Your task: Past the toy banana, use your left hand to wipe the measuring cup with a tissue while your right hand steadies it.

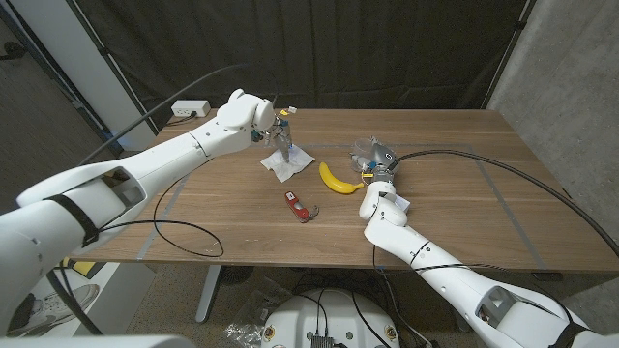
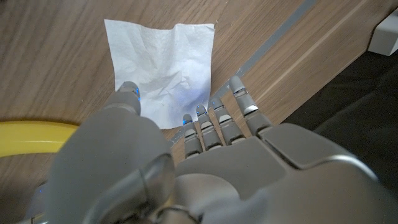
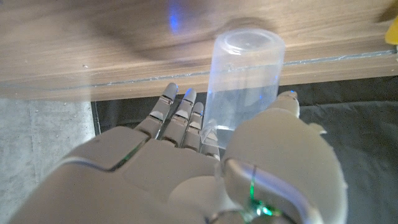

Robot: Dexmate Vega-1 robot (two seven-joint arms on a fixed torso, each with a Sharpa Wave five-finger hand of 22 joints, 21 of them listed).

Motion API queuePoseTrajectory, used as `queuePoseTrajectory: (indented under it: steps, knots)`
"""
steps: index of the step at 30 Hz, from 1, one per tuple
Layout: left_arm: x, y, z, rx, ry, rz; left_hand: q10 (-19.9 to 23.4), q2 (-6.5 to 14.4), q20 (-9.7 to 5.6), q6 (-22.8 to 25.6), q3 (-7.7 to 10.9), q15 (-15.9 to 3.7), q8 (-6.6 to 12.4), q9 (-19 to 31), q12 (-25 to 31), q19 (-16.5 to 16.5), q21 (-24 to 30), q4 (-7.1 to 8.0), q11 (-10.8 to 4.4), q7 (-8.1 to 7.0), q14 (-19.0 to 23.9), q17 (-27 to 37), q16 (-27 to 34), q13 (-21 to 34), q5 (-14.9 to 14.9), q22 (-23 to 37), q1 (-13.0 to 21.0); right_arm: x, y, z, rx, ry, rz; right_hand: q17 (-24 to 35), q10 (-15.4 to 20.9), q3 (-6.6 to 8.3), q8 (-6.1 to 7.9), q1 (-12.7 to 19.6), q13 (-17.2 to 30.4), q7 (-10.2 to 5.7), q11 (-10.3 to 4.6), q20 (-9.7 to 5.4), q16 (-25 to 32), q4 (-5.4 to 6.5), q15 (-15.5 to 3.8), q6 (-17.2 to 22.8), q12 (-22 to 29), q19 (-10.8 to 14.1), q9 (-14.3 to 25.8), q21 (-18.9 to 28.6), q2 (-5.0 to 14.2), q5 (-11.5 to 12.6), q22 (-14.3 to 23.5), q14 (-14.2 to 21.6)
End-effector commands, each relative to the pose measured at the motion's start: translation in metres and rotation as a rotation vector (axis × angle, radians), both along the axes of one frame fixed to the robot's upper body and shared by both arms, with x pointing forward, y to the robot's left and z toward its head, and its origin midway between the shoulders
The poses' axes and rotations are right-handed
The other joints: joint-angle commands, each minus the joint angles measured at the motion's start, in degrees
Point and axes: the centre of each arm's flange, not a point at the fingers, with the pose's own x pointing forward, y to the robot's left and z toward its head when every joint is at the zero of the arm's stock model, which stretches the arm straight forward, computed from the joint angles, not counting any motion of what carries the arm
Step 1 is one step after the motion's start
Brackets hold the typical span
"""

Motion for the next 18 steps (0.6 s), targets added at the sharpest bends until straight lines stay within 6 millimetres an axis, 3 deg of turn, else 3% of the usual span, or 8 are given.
queuePoseTrajectory:
  steps: [1,4,7,8,12,14,18]
  knots:
    - [-0.014,0.003,0.003,-0.048,-0.105,-0.085,-9.20,-0.57,0.98,-11.22,-3.59,2.63,-0.38,-0.12,0.14,-3.54,-3.04,2.48,1.14,-0.87,-6.69,0.02,-0.12,-0.04,1.44,0.37,-4.84,-0.001,-0.003,0.003,0.004,0.121,0.051,-2.36,-5.28,-2.23,-0.07,-2.55,-1.29,1.53,3.17,3.07,-0.22,0.93,4.45,-5.71,-0.51,-3.14,-0.23,-2.40,-1.13,0.53,-0.80,-5.54]
    - [-0.020,0.006,0.004,-0.069,-0.163,-0.120,-13.73,-0.29,1.64,-15.38,-4.74,3.45,-0.39,-0.17,-0.07,-5.73,-4.52,3.35,1.43,-1.01,-9.53,0.02,-0.12,-0.07,1.85,0.42,-6.49,-0.001,-0.003,0.005,0.011,0.155,0.067,-3.84,-8.52,-3.63,-0.03,-4.41,-1.93,2.07,4.79,5.11,-0.21,1.67,6.72,-9.31,-0.58,-4.98,-0.33,-4.09,-2.08,0.63,-1.08,-8.57]
    - [-0.027,0.009,0.003,-0.092,-0.234,-0.159,-15.32,-0.13,1.86,-16.66,-5.20,3.76,-0.19,-0.19,0.05,-7.09,-5.32,3.67,1.44,-1.20,-10.79,0.01,-0.12,-0.08,2.03,0.44,-7.14,-0.002,-0.003,0.005,0.013,0.162,0.089,-5.14,-12.71,-5.11,-0.09,-6.39,-2.33,2.24,5.45,6.48,-0.16,2.43,8.17,-13.35,-0.78,-6.80,-0.40,-6.03,-3.27,0.80,-1.23,-11.87]
    - [-0.029,0.010,0.003,-0.104,-0.257,-0.173,-15.58,-0.07,1.88,-16.82,-5.29,3.74,-0.12,-0.19,0.09,-7.15,-5.40,3.76,1.12,-1.31,-10.90,0.02,-0.06,-0.08,2.06,0.46,-7.32,-0.003,-0.003,0.006,0.011,0.159,0.096,-5.49,-14.48,-5.65,-0.12,-7.16,-2.41,2.47,5.87,6.59,-0.12,2.71,8.45,-15.64,-0.75,-7.09,-0.39,-6.72,-3.83,0.93,-1.26,-13.28]
    - [-0.035,0.014,0.002,-0.124,-0.322,-0.202,-15.14,0.10,1.98,-16.49,-5.52,3.21,0.31,-0.21,0.57,-7.05,-5.52,3.93,0.96,-1.29,-10.39,0.01,0.35,-0.09,2.15,0.48,-7.69,-0.006,-0.001,0.008,0.014,0.149,0.108,-5.81,-17.82,-6.42,0.10,-8.85,-2.49,2.08,6.30,6.65,-0.24,3.36,9.19,-18.48,-0.80,-8.35,-0.38,-8.25,-4.82,1.16,-1.30,-16.56]
    - [-0.037,0.016,0.002,-0.126,-0.331,-0.207,-14.58,0.20,1.90,-15.95,-5.64,3.18,0.64,-0.22,0.92,-6.98,-5.59,4.00,0.73,-1.41,-10.12,-0.01,0.53,-0.11,2.22,0.48,-7.86,-0.008,-0.001,0.009,0.020,0.139,0.112,-5.92,-20.54,-6.83,0.47,-10.90,-2.50,1.98,7.14,6.67,-0.25,4.17,10.77,-20.42,-0.50,-11.14,-0.35,-10.56,-5.76,1.53,-1.35,-20.47]
    - [-0.042,0.019,0.000,-0.136,-0.347,-0.223,-14.29,0.27,2.00,-15.90,-5.71,3.12,0.70,-0.24,1.10,-6.94,-5.64,4.04,0.68,-1.37,-9.89,-0.02,0.66,-0.12,2.27,0.49,-7.95,-0.011,-0.003,0.009,0.053,0.110,0.147,-5.90,-21.87,-6.96,0.61,-12.89,-2.49,2.56,8.25,6.74,-0.12,5.09,11.54,-21.25,-0.35,-12.62,-0.32,-11.90,-5.89,1.73,-1.38,-22.34]
